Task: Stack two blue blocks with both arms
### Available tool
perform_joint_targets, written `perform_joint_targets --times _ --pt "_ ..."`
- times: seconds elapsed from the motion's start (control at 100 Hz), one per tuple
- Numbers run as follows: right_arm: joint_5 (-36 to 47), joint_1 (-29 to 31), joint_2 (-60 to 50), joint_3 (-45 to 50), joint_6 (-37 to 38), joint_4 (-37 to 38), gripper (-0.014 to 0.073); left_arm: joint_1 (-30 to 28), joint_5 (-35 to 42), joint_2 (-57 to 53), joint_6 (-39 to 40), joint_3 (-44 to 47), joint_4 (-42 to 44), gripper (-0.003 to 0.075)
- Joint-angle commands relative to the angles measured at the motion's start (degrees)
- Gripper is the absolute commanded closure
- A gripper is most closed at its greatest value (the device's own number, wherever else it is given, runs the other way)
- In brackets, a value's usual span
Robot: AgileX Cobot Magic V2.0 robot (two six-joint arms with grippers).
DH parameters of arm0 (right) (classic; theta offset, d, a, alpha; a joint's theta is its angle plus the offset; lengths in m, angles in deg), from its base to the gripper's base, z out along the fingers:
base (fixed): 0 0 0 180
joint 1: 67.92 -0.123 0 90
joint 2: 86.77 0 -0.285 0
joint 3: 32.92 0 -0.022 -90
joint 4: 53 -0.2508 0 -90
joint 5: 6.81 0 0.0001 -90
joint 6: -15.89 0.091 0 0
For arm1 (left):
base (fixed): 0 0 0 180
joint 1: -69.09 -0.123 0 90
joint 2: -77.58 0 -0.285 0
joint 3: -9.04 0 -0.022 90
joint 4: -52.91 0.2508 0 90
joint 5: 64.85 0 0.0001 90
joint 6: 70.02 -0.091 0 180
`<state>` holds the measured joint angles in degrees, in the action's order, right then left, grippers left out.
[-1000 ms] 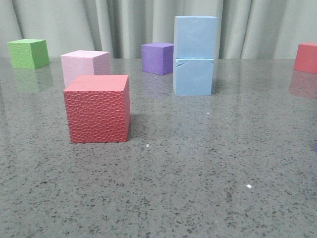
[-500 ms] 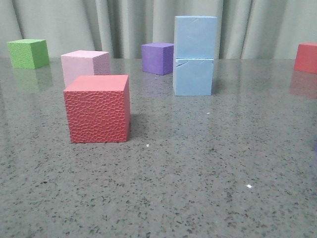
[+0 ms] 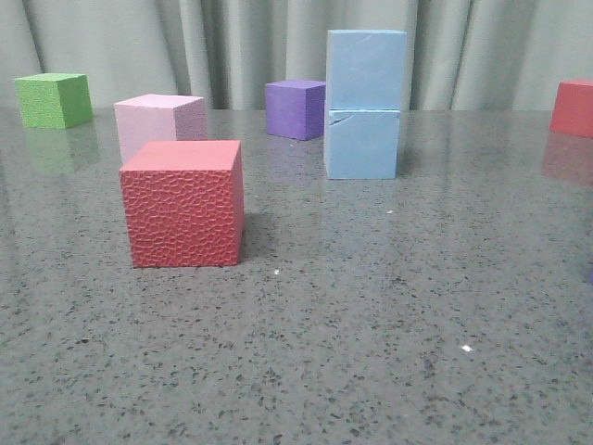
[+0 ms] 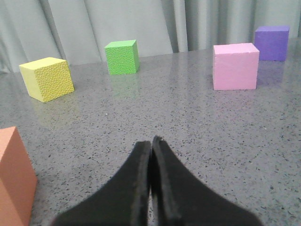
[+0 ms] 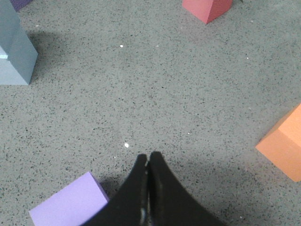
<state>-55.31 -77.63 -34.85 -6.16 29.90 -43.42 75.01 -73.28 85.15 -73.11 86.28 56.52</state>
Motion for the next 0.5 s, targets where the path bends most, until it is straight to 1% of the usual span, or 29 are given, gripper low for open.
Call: perform_joint_targets --times 0.0,0.25,0.49 --pt "3.19 0.26 -0.61 -1.38 -0.22 0.78 0.0662 -0.13 5.00 -1.86 0.79 2.34 0.11 0.0739" --pt "3.19 0.26 -0.61 -1.38 -0.22 0.78 0.0662 -2.81 5.00 -1.86 0.79 2.34 0.11 0.0739" --pt "3.19 0.26 -0.61 -1.38 -0.22 0.78 0.0662 -2.91 5.00 -1.86 0.79 2.34 0.11 0.0739"
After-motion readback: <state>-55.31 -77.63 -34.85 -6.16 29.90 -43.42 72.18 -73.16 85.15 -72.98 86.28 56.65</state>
